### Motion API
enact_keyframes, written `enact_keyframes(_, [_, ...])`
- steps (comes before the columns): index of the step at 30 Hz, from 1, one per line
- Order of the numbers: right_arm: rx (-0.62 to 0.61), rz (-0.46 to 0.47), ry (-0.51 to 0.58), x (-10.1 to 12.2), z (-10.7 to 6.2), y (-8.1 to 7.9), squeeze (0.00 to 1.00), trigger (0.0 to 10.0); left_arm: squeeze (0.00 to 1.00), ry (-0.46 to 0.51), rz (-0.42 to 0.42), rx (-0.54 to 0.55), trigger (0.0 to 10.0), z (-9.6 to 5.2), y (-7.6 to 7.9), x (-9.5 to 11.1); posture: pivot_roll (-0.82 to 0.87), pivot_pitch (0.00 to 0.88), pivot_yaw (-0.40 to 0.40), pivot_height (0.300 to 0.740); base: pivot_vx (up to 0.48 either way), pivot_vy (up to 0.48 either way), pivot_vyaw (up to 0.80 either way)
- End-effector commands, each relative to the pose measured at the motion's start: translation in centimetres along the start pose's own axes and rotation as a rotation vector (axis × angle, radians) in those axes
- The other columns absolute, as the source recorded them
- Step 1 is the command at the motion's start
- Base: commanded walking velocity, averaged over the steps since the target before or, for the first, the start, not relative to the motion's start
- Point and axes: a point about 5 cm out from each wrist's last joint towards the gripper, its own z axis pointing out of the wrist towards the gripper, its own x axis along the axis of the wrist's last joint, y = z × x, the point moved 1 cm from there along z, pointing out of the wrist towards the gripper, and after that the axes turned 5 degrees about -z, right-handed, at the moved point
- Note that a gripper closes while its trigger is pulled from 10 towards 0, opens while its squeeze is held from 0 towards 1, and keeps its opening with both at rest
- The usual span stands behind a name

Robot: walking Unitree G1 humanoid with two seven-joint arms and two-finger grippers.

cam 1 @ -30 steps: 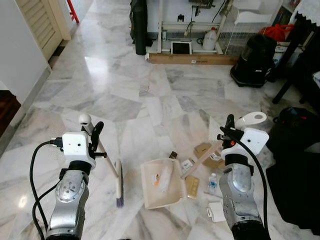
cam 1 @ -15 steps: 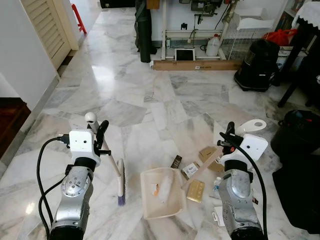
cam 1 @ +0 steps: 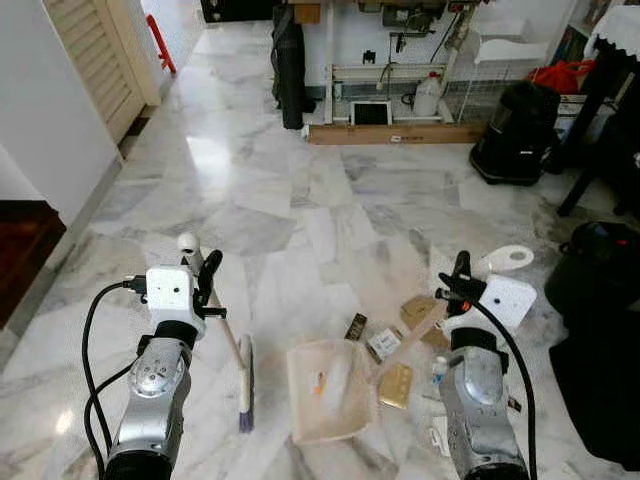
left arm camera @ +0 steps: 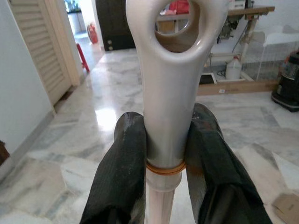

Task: Sweep floor

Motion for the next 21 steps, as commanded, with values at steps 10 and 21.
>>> enact_keyframes(10, [0.006, -0.017, 0.079, 1.73, 0.6, 0.32, 0.0, 10.0, 0.0, 0.05, 0.018, -0.015, 10.0, 0.58, 0.29, 0.66, -0.06, 0.0, 0.057, 0.74, 0.0, 0.0, 0.0])
enact_keyframes(21, [0.023, -0.019, 0.087, 2.06, 1.03, 0.26, 0.0, 10.0, 0.0, 0.053, 0.009, -0.017, 10.0, 0.74, 0.6, 0.44, -0.06, 0.0, 0.042, 0.74, 0.0, 0.0, 0.66])
